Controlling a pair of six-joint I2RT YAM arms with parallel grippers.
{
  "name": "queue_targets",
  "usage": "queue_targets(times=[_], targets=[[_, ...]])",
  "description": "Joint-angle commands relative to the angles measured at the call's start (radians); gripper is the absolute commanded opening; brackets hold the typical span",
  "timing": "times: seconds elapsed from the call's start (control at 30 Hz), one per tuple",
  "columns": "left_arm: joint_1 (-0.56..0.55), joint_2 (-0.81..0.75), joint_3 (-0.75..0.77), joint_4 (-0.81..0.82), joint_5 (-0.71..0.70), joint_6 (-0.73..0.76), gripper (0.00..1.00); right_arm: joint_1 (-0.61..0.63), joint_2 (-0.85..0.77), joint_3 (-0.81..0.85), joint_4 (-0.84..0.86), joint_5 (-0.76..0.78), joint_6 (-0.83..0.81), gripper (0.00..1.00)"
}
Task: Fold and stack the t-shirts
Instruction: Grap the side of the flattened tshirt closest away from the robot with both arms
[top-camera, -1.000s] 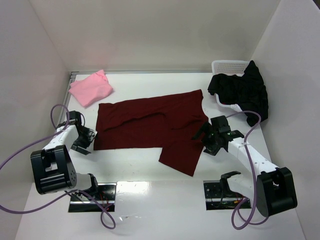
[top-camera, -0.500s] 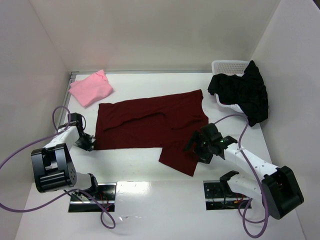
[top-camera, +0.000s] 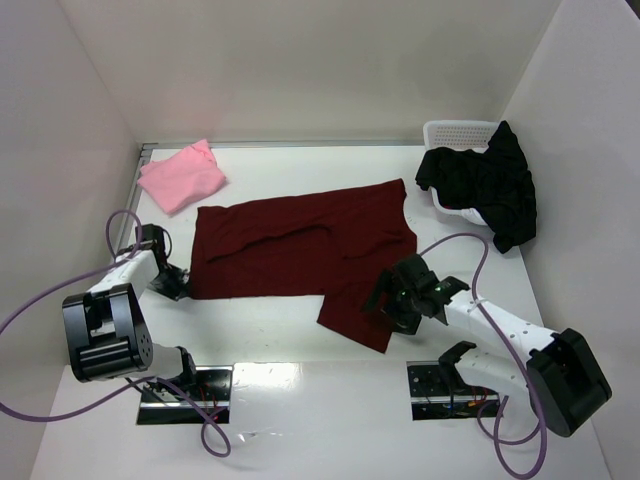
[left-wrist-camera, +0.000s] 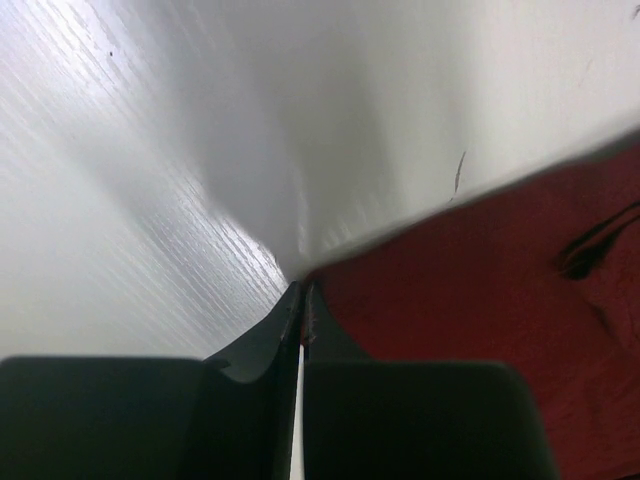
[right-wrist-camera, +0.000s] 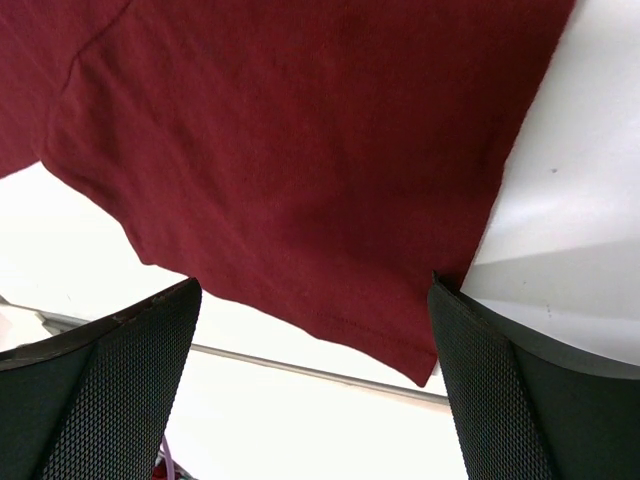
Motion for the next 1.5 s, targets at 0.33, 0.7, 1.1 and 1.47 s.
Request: queue_targets(times=[0.33,0.7,1.1,1.47], targets=[[-0.002,0.009,0.103,-0.015,-0.041,0.065,0.00,0.108,0.046,0.019,-0.114,0.048,0.021,1.00],[-0.002,0.009,0.115,0.014,-0.022,0.085,0.00,0.173,0.071,0.159,-0.281,0.129,0.036,1.00],[-0.002,0.039,0.168,0.024,-0.001,0.085,0.00,0.225,0.221,0.119,-0.195,0.105,0.036,0.94],[-0.002,0.039,0.177,0.024,0.008,0.094,0.00,0.225,0.279,0.141,-0.108,0.116,0.016,0.33]])
